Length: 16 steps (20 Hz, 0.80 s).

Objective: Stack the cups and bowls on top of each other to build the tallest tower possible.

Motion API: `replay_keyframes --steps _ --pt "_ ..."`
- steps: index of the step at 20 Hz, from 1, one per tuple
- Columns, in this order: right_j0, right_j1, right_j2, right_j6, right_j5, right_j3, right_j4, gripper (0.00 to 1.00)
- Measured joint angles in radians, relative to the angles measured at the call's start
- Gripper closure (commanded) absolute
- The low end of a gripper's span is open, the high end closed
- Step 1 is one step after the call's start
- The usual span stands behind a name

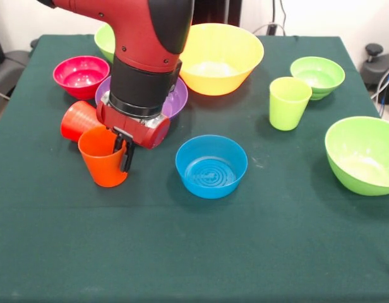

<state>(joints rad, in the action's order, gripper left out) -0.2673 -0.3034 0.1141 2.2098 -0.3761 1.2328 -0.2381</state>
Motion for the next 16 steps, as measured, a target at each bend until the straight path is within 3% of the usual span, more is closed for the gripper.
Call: replay_keyframes --steps 6,7,16 --pt "-0.008 0.003 0.000 0.000 0.002 0.000 0.000 1.00" --pt "-0.008 0.004 0.000 0.000 0.005 0.000 0.000 0.00" --pt "-0.008 0.008 0.000 0.000 0.017 0.000 0.001 0.00"
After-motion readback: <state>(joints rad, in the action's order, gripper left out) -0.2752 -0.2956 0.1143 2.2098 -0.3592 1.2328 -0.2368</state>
